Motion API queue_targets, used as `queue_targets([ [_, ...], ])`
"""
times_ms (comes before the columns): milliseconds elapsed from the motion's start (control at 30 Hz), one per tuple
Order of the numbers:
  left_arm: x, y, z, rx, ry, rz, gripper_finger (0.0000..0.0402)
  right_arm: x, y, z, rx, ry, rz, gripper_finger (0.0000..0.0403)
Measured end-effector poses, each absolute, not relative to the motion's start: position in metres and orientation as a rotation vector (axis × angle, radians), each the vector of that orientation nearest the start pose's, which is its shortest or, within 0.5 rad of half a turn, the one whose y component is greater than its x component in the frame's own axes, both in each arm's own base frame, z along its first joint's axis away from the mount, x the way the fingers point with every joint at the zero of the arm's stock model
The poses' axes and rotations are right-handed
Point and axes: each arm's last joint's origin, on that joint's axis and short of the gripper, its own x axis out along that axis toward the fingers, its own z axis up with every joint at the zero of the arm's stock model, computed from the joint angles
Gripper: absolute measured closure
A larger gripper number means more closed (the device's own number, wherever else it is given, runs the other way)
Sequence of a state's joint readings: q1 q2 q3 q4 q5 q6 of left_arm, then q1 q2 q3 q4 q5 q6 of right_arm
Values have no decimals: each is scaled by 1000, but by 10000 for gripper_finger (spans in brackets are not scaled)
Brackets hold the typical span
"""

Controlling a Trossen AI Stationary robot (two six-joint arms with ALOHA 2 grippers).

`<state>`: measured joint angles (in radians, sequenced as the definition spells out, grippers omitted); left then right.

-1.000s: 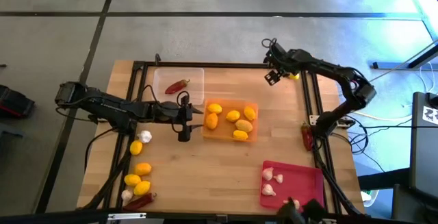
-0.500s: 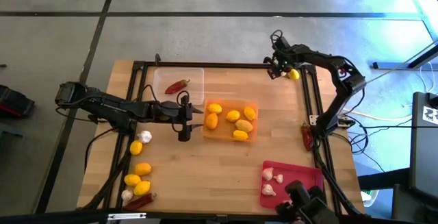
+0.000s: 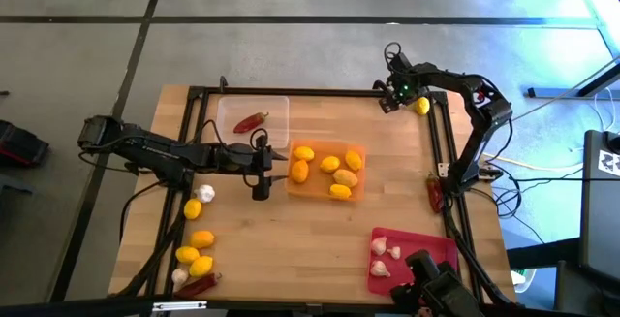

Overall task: Sort produce into baskets
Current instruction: Put the garlic into the red bin

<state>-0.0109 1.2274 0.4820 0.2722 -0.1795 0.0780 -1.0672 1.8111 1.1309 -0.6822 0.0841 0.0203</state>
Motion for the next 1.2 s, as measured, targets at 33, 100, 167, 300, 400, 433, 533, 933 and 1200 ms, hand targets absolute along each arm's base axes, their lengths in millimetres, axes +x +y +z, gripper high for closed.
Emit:
queue_targets([
  [33,238,3,186,122,478,147,155,158,-291,158,692,1248,-970,184],
  [100,238,3,186,122,478,147,155,158,-291,158,695,1249,-966,211],
  [167,238,3,186,122,479,147,155,158,-291,158,692,1250,-967,237],
  [300,238,3,186,122,479,147,155,158,-291,158,684,1254,-970,279],
  [400,237,3,186,122,479,147,155,157,-291,158,673,1268,-955,296],
  [433,237,3,186,122,479,147,155,157,-290,158,677,1276,-953,299],
  [533,237,3,186,125,480,146,155,156,-288,160,695,1310,-942,300],
  [933,237,3,186,126,480,146,155,163,-300,186,720,1249,-994,168],
  [1200,237,2,185,125,486,146,155,167,-308,172,751,1220,-1029,143],
])
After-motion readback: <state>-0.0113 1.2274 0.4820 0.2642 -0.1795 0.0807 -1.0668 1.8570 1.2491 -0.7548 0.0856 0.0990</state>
